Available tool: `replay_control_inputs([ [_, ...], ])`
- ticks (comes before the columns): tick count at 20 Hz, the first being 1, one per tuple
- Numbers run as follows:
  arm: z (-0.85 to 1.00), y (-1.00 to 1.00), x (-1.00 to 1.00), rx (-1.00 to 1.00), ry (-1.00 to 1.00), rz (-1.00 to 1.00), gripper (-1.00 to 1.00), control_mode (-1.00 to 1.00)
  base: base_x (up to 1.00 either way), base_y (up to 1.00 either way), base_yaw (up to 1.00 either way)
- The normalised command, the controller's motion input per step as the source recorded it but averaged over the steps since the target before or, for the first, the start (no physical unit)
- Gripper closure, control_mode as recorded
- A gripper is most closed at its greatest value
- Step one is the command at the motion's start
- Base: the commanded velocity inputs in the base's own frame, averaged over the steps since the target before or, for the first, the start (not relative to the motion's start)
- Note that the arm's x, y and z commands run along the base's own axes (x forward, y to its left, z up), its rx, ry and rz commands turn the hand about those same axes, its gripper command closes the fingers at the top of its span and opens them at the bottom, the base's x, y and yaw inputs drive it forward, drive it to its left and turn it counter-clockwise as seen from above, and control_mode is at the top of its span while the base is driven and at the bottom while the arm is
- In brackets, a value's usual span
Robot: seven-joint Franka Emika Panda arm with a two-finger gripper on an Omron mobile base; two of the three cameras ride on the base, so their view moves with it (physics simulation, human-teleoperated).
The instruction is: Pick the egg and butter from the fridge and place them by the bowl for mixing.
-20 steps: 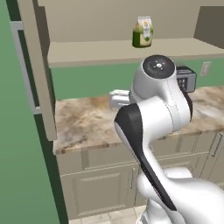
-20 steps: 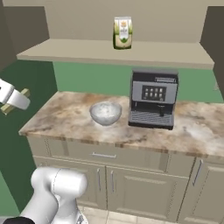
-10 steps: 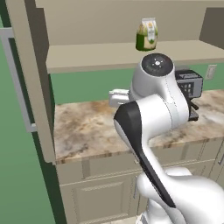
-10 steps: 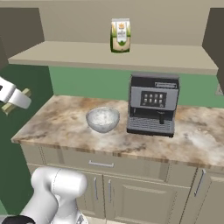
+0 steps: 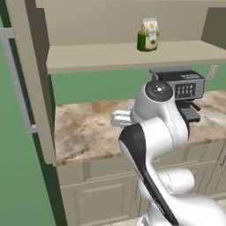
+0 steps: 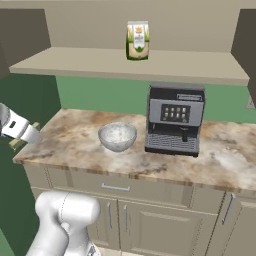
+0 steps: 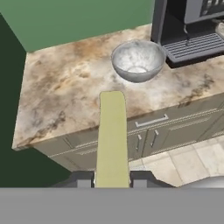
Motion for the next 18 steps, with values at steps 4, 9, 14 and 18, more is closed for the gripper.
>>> replay_control_inputs([
  [4, -0.74, 0.00, 0.01, 0.05, 0.00, 0.04, 1.00, -1.00, 0.00, 0.00, 0.00],
  [9, -0.36, 0.11, 0.59, 0.02, 0.00, 0.00, 1.00, -1.00, 0.00, 0.00, 0.00],
  [14, -0.04, 0.06, 0.85, 0.04, 0.00, 0.00, 1.00, -1.00, 0.00, 0.00, 0.00],
  [18, 0.00, 0.09, 0.85, 0.00, 0.02, 0.00, 1.00, -1.00, 0.00, 0.00, 0.00],
])
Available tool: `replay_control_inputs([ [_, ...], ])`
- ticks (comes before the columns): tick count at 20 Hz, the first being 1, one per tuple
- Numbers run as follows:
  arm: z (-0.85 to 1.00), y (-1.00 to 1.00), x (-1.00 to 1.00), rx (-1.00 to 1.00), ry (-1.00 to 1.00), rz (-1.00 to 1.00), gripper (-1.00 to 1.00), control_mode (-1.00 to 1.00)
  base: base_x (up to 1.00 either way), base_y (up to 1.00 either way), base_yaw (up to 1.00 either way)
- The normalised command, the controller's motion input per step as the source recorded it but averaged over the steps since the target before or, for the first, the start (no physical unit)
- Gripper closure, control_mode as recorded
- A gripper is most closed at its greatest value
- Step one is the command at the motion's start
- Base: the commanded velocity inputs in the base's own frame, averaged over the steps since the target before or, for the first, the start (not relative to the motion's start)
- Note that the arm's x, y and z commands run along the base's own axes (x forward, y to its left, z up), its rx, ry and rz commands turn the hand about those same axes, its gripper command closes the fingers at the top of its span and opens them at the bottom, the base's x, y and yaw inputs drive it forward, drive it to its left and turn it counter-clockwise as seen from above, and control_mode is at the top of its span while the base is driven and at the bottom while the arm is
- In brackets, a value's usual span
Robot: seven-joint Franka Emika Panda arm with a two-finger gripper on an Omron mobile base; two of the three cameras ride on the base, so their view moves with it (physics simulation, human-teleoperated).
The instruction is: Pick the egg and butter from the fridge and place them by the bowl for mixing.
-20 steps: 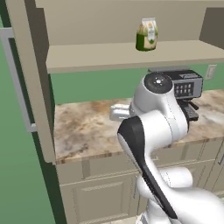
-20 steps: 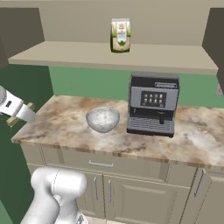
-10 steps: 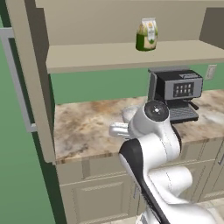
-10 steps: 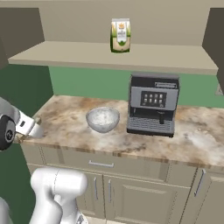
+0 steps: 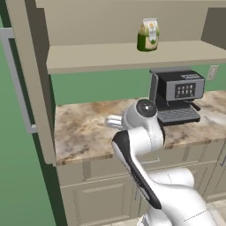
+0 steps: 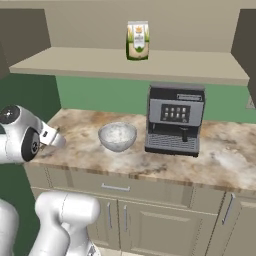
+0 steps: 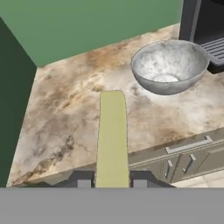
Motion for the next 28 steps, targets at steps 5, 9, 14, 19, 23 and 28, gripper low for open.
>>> replay_control_inputs([
  [5, 0.00, 0.02, 0.41, 0.00, 0.17, 0.00, 1.00, -1.00, 0.00, 0.00, 0.00],
  [9, -0.18, 0.01, 0.29, -0.04, 0.19, 0.00, 1.00, -1.00, 0.00, 0.00, 0.00],
  [14, -0.30, 0.00, 0.18, -0.07, 0.10, 0.00, 1.00, -1.00, 0.00, 0.00, 0.00],
  [19, -0.43, 0.00, 0.04, -0.11, -0.01, 0.00, 1.00, -1.00, 0.00, 0.00, 0.00],
  [23, -0.29, 0.00, 0.09, -0.04, 0.00, 0.00, 1.00, -1.00, 0.00, 0.00, 0.00],
  [28, -0.25, 0.00, 0.29, 0.00, 0.01, 0.00, 1.00, -1.00, 0.00, 0.00, 0.00],
])
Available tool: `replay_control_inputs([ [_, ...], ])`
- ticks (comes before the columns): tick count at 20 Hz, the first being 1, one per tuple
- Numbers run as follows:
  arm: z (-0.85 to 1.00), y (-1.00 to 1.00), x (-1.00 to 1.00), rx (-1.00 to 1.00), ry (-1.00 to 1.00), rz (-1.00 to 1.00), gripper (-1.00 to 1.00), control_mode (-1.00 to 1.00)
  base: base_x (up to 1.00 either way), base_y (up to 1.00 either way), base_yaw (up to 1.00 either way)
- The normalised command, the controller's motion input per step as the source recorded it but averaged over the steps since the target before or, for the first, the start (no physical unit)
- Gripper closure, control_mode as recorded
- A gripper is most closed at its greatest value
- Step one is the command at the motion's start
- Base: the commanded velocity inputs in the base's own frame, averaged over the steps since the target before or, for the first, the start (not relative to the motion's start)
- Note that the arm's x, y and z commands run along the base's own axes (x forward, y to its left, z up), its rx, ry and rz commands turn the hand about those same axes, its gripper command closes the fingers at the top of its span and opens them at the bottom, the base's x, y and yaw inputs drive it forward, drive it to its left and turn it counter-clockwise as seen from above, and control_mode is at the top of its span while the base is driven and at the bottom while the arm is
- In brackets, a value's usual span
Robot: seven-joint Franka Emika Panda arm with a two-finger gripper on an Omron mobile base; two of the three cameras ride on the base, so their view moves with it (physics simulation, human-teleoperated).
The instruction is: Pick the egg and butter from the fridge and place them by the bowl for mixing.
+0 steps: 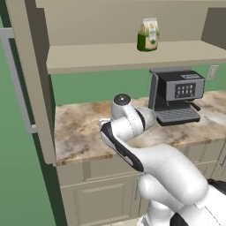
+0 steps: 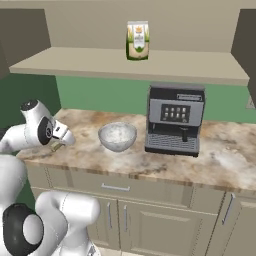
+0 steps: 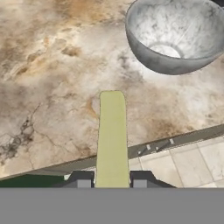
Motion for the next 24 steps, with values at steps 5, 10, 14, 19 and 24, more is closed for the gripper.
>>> replay_control_inputs([
  [5, -0.37, 0.00, 0.46, -0.03, 0.00, 0.00, 1.00, -1.00, 0.00, 0.00, 0.00],
  [10, -0.34, 0.00, 0.49, -0.05, 0.00, 0.00, 1.00, -1.00, 0.00, 0.00, 0.00],
  [14, -0.26, 0.00, 0.47, -0.02, 0.00, 0.00, 1.00, -1.00, 0.00, 0.00, 0.00],
  [19, -0.21, 0.00, 0.47, 0.00, 0.00, 0.00, 1.00, -1.00, 0.00, 0.00, 0.00],
  [24, -0.20, 0.00, 0.48, 0.00, 0.00, 0.00, 1.00, -1.00, 0.00, 0.00, 0.00],
])
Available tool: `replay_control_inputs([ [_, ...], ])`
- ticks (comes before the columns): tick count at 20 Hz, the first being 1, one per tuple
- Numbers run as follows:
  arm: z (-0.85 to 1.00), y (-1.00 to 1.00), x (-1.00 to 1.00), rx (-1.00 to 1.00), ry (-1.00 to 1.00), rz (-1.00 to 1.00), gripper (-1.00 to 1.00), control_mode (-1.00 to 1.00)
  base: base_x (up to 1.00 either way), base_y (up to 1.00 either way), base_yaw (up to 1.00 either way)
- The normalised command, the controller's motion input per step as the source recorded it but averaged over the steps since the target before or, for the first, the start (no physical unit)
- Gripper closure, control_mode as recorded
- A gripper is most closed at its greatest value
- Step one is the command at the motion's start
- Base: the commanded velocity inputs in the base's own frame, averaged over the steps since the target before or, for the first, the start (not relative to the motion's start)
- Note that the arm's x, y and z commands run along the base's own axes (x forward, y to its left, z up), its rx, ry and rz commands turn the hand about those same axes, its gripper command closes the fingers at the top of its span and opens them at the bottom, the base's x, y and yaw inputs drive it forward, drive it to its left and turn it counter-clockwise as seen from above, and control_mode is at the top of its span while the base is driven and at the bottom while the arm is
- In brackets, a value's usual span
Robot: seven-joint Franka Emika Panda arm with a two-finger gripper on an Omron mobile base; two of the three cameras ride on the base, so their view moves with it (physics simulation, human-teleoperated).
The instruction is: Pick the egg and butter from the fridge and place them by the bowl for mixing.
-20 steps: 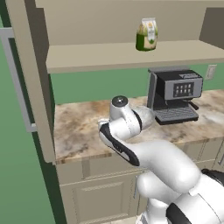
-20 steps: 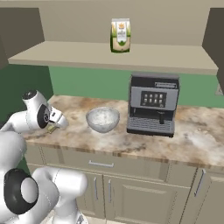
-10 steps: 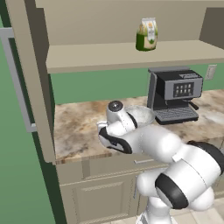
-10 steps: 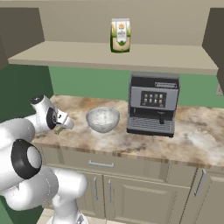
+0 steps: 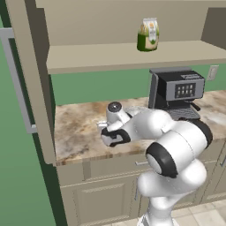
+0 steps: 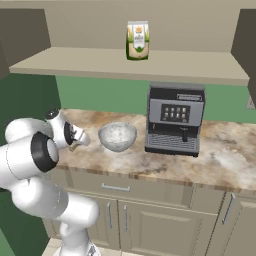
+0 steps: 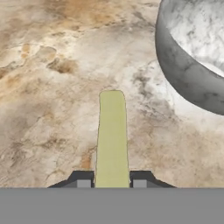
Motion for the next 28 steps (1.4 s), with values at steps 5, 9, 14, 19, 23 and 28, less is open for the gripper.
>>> replay_control_inputs([
  [5, -0.25, -0.02, 0.42, -0.01, 0.00, 0.00, 1.00, -1.00, 0.00, 0.00, 0.00],
  [9, -0.22, -0.01, 0.19, -0.01, -0.02, 0.00, 1.00, -1.00, 0.00, 0.00, 0.00],
  [14, -0.17, 0.00, 0.22, -0.03, -0.02, 0.00, -1.00, -1.00, 0.00, 0.00, 0.00],
  [19, 0.00, 0.00, 0.00, 0.00, 0.00, 0.00, -1.00, -1.00, 0.00, 0.00, 0.00],
  [23, 0.65, 0.00, 0.01, 0.00, 0.00, -0.03, -1.00, -1.00, 0.00, 0.00, 0.00],
  [28, 1.00, 0.00, -0.05, 0.01, 0.02, -0.09, -1.00, -1.00, 0.00, 0.00, 0.00],
])
